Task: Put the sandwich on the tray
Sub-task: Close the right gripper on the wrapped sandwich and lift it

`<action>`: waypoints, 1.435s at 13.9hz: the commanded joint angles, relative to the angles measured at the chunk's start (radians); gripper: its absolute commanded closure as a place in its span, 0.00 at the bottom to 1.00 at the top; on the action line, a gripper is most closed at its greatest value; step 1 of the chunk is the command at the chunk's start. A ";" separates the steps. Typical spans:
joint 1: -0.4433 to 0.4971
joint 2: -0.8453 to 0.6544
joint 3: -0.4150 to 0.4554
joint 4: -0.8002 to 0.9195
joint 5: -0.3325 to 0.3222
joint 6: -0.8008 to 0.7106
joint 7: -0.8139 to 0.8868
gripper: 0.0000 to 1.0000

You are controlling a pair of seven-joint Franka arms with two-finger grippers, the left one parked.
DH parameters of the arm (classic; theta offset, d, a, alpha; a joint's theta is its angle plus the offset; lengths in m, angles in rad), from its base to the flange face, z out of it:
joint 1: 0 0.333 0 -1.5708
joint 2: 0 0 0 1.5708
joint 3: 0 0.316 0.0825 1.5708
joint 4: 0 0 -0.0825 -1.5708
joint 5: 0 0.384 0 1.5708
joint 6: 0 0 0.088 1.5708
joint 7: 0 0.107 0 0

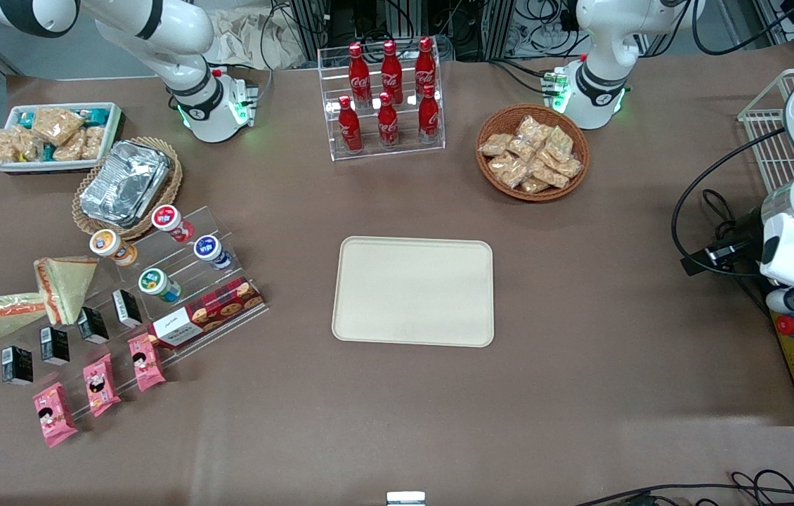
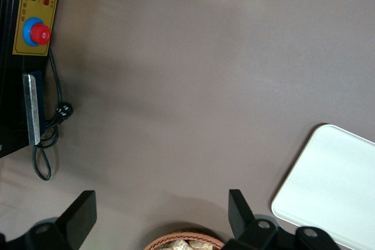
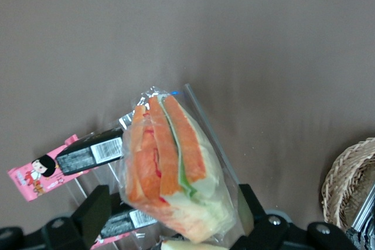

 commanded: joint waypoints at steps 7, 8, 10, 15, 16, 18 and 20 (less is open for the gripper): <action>0.004 0.058 -0.002 0.010 0.009 0.039 0.000 0.05; 0.004 0.059 -0.002 0.008 0.009 0.039 0.000 0.06; 0.007 0.056 -0.002 -0.011 0.009 0.056 0.000 0.08; 0.018 0.044 -0.002 -0.019 0.009 0.050 -0.002 0.25; 0.020 0.039 -0.002 -0.019 0.011 0.048 -0.005 0.33; 0.020 0.038 -0.001 -0.019 0.011 0.045 -0.017 0.45; 0.018 0.033 -0.002 -0.019 0.011 0.042 -0.040 0.64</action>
